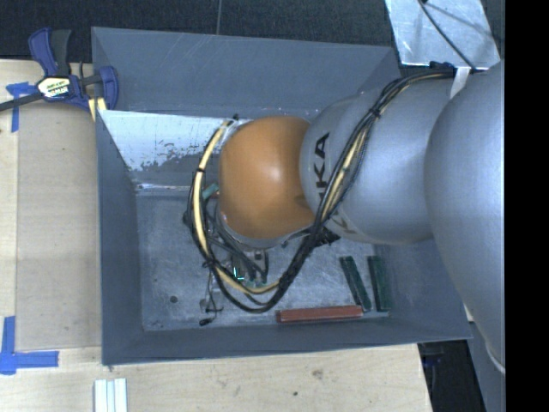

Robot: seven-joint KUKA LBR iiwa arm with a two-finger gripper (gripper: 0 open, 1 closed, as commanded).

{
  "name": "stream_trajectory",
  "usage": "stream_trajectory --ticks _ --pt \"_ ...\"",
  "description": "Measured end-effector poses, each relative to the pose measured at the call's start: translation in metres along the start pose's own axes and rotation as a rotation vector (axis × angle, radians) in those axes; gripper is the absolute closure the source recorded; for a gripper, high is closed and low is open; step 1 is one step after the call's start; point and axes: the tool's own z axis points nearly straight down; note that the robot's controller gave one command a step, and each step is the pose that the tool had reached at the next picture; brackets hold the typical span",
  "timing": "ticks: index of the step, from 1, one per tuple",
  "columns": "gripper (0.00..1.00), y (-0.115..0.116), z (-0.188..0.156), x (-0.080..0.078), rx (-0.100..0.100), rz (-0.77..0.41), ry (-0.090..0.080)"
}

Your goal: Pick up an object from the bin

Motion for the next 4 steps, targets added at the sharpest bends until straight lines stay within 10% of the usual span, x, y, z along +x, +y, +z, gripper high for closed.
stream_trajectory --ticks 1,2,3,4 --pt "0.00 -0.049 -0.021 -0.044 -0.001 0.275 -0.011" --pt "0.00 -0.134 0.032 -0.088 0.002 0.062 -0.009" --pt "0.00 -0.148 0.084 -0.114 -0.001 0.054 -0.012" --pt "1.00 -0.147 0.080 -0.115 -0.002 0.056 -0.017"
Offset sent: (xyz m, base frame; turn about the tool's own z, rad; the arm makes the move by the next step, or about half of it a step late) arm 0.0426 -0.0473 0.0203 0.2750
